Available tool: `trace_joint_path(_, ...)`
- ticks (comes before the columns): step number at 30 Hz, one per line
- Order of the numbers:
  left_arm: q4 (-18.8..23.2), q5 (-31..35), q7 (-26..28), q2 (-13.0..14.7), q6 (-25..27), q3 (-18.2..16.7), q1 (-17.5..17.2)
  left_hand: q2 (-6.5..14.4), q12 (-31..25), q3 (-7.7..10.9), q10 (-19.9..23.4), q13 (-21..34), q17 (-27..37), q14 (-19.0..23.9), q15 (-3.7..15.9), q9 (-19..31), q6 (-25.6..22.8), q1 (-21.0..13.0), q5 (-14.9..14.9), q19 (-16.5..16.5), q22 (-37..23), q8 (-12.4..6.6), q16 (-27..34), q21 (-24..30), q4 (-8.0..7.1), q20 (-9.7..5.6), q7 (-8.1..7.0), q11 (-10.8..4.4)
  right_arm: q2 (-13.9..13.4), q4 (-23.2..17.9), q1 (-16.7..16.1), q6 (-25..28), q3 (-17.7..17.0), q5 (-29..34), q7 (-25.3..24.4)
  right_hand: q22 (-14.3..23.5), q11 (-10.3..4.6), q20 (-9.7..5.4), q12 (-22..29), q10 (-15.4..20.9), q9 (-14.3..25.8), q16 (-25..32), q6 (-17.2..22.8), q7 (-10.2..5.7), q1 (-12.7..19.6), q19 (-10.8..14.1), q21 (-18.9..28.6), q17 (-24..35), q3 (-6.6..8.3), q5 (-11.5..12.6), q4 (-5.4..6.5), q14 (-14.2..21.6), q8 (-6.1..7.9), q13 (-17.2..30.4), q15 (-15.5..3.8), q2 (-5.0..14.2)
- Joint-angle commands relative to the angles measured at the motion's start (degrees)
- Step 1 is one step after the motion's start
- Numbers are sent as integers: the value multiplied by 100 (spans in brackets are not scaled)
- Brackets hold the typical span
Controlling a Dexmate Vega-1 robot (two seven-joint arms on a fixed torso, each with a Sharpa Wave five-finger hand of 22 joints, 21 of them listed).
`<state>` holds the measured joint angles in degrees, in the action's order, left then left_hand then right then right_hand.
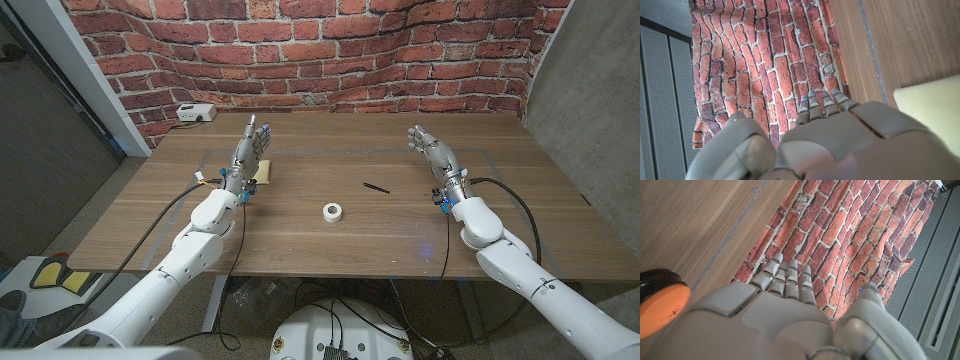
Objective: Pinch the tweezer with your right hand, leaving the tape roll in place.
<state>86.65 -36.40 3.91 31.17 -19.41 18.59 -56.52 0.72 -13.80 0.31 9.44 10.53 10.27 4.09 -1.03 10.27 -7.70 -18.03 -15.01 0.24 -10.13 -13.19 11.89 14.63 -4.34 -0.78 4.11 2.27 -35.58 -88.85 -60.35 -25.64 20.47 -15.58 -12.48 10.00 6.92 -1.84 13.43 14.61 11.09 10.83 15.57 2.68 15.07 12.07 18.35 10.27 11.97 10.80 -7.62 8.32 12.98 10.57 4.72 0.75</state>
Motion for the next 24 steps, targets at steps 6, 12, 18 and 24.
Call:
trace_joint_path(6, 3, -62, -309, 151, -132, -62, -55, 17, -2, -17, 64, 24, 16, 47, 7, 32, -67, -60, 29, 50, -6, -4, 8, -12, -13, 6, 6, -18, -293, -1166, -544, 1200, -61, 2122, -1415, 24, -117, 60, 58, 112, 23, 25, 159, -173, 243, 64, -64, 8, 93, -23, -84, 105, 77, 26, 18, 39)
trace_joint_path(12, -3, -56, -398, 171, -120, -14, -53, 31, -13, -23, 153, 24, 15, 121, 14, 32, -154, -78, 36, 77, -6, -14, 12, -27, -9, -39, 52, -23, -285, -1256, -584, 1376, 8, 2514, -1688, 25, -130, 65, 62, 136, 23, 11, 176, -193, 305, 59, -84, 8, 117, -27, -108, 87, 74, 26, -5, 51)
trace_joint_path(18, 190, 131, -223, 250, -157, -36, -161, 37, -7, -27, 173, 24, 14, 136, 21, 31, -182, -88, 41, 57, -6, -10, 3, -49, -6, -46, 71, -15, -306, -1408, -611, 1711, 103, 3048, -1983, 26, -220, 75, 74, 192, 24, 8, 239, -248, 489, 54, -125, 8, 199, -23, -164, 106, 83, 27, -31, 115)
trace_joint_path(24, 212, 122, -208, 250, -170, -48, -204, 42, 5, -32, 178, 24, 14, 139, 36, 31, -190, -95, 45, 38, -6, 0, -8, -70, -5, -40, 58, -32, -341, -1588, -617, 2147, 205, 3414, -2096, 26, -293, 75, 76, 227, 29, 5, 311, -279, 792, 67, -172, 8, 335, -13, -237, 132, 97, 31, -65, 211)
